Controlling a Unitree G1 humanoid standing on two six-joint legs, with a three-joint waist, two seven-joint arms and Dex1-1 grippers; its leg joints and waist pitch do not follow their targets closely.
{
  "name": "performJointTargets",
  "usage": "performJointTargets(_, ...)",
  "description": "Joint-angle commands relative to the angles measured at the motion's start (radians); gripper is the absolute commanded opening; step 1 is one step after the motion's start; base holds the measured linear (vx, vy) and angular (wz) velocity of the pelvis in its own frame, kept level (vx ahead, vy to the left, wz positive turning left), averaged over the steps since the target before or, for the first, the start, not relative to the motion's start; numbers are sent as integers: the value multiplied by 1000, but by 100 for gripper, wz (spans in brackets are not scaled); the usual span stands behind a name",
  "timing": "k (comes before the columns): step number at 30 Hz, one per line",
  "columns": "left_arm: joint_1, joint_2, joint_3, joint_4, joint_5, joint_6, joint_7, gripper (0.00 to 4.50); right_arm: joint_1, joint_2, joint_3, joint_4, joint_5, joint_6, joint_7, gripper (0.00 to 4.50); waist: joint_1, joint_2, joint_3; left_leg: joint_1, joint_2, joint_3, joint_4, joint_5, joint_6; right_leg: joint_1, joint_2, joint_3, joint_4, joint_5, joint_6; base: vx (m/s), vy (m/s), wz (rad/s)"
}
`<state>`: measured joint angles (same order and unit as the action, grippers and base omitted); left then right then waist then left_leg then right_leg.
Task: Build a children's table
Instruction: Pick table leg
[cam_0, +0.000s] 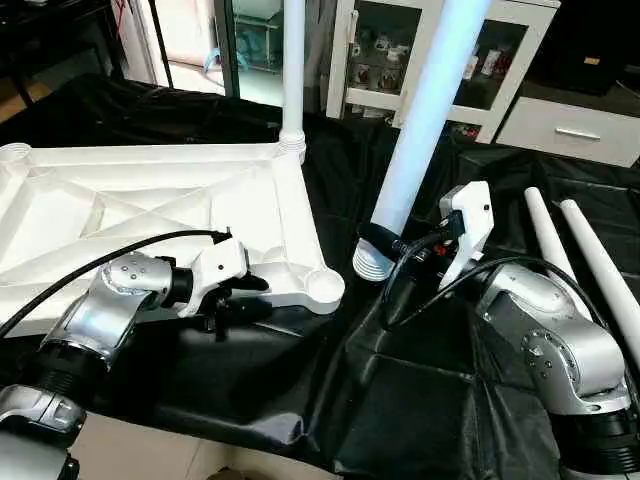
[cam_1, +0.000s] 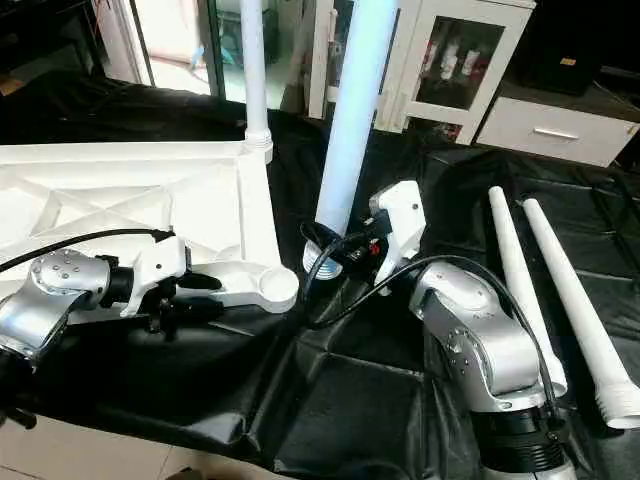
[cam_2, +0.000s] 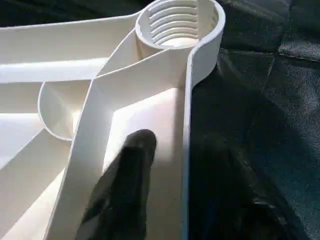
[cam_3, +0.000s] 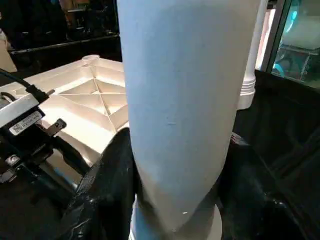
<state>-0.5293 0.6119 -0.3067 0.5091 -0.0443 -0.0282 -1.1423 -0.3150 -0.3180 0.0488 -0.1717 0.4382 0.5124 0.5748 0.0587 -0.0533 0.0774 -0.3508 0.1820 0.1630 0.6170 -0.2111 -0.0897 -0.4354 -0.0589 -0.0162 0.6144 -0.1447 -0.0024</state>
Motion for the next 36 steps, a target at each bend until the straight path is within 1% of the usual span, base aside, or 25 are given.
performJointTargets(1, -4, 4, -4, 33, 30, 5, 4, 199, -19, -9, -8, 7, -2, -14, 3, 188, 3, 5, -64, -1, 29, -8, -93, -259, -23, 47, -65, 33, -82, -466, -111, 0, 0, 0)
performJointTargets(4, 3, 10, -13, 33, 39, 13, -8, 199, -25, -6, -13, 12, -3, -14, 7, 188, 3, 6, -64, -1, 29, -9, -94, -267, -24, 45, -66, 33, -83, -482, -108, 0, 0, 0)
performJointTargets(5, 5, 12, -13, 33, 39, 19, -12, 199, -26, -6, -13, 13, -3, -14, 8, 188, 2, 4, -64, -2, 29, -9, -94, -267, -23, 46, -66, 33, -84, -486, -106, 0, 0, 0)
performJointTargets(7, 7, 18, -12, 32, 37, 23, -19, 199, -27, -6, -13, 14, -4, -14, 9, 188, 2, 6, -63, -1, 29, -10, -94, -270, -24, 45, -66, 33, -85, -492, -106, 0, 0, 0)
performJointTargets(10, 8, 25, -8, 30, 34, 31, -30, 199, -28, -5, -13, 15, -4, -14, 10, 188, 0, 5, -64, -2, 30, -10, -95, -266, -22, 45, -66, 33, -83, -479, -109, 0, 0, 0)
performJointTargets(11, 9, 27, -7, 30, 32, 36, -35, 199, -28, -4, -13, 16, -4, -14, 10, 188, 0, 3, -63, -4, 29, -9, -94, -264, -22, 46, -66, 33, -83, -480, -109, 0, 0, 0)
performJointTargets(13, 12, 32, -4, 29, 30, 38, -44, 171, -30, -1, -10, 19, -6, -15, 10, 188, -1, 4, -63, -3, 29, -10, -95, -264, -21, 45, -66, 33, -84, -484, -109, 0, 0, 0)
performJointTargets(14, 15, 33, -2, 25, 25, 47, -53, 171, -32, 0, -10, 21, -6, -16, 10, 188, -2, 3, -63, -2, 29, -9, -95, -264, -20, 44, -66, 33, -84, -483, -110, 0, 0, 0)
performJointTargets(16, 17, 34, -1, 22, 22, 54, -57, 151, -34, 1, -9, 24, -7, -18, 10, 188, -1, 5, -63, -1, 30, -9, -95, -265, -20, 43, -66, 33, -83, -480, -113, 0, 0, 0)
performJointTargets(17, 19, 34, -1, 19, 21, 58, -59, 151, -35, 0, -9, 26, -7, -19, 11, 188, -2, 5, -63, -2, 30, -9, -95, -263, -21, 44, -66, 33, -83, -474, -116, 0, 0, 0)
performJointTargets(18, 20, 35, -1, 15, 20, 61, -61, 129, -36, 0, -10, 28, -7, -20, 11, 188, -2, 5, -63, -1, 30, -8, -95, -261, -21, 44, -65, 33, -82, -468, -119, 0, 0, 0)
performJointTargets(22, 25, 31, 1, 6, 18, 67, -61, 112, -39, 2, -11, 32, -7, -22, 12, 188, -1, 5, -64, -1, 31, -7, -95, -252, -21, 45, -65, 33, -78, -438, -130, 0, 0, 0)
performJointTargets(23, 25, 30, 1, 6, 20, 65, -60, 99, -40, 3, -11, 34, -6, -22, 12, 188, -1, 5, -64, -1, 31, -8, -95, -252, -21, 46, -65, 33, -78, -435, -131, 0, 0, 0)
performJointTargets(24, 27, 27, 1, 2, 23, 61, -59, 77, -41, 6, -11, 35, -5, -22, 12, 188, -1, 3, -65, -1, 31, -7, -95, -247, -20, 47, -65, 33, -77, -425, -134, 0, 0, 0)
performJointTargets(27, 38, 12, -3, -22, 24, 52, -50, 64, -42, 15, -15, 40, 5, -15, 13, 188, 0, 6, -64, 0, 32, -6, -95, -252, -21, 45, -66, 34, -77, -423, -137, 0, 0, 0)
performJointTargets(28, 41, 8, -5, -28, 24, 51, -49, 48, -42, 18, -16, 42, 9, -13, 13, 188, 0, 4, -65, 0, 32, -7, -95, -253, -20, 46, -67, 34, -78, -426, -137, 0, 0, 0)
performJointTargets(29, 45, 3, -8, -38, 23, 52, -47, 34, -41, 23, -20, 45, 18, -6, 13, 188, 1, 4, -65, 0, 32, -6, -95, -252, -19, 45, -66, 34, -78, -425, -138, 0, 0, 0)
performJointTargets(31, 51, -3, -12, -53, 22, 55, -47, 24, -39, 27, -24, 49, 27, 1, 14, 188, 3, 4, -66, 0, 33, -6, -95, -241, -20, 47, -66, 34, -74, -399, -144, 0, 0, 0)
performJointTargets(34, 81, -25, -42, -92, 38, 47, -40, 11, -36, 43, -27, 76, 43, 20, 18, 188, 3, 7, -66, -1, 35, -5, -96, -234, -17, 47, -64, 33, -72, -363, -158, 0, 0, 0)
performJointTargets(35, 86, -28, -44, -98, 39, 47, -37, 5, -38, 46, -25, 79, 44, 21, 17, 188, 3, 5, -68, 1, 34, -3, -96, -228, -18, 48, -64, 33, -70, -342, -163, 0, 0, 0)
performJointTargets(36, 91, -33, -46, -106, 37, 50, -35, 1, -41, 51, -25, 84, 46, 24, 18, 188, 3, 2, -67, 1, 33, -1, -95, -228, -16, 48, -63, 33, -70, -336, -165, 0, 0, 0)
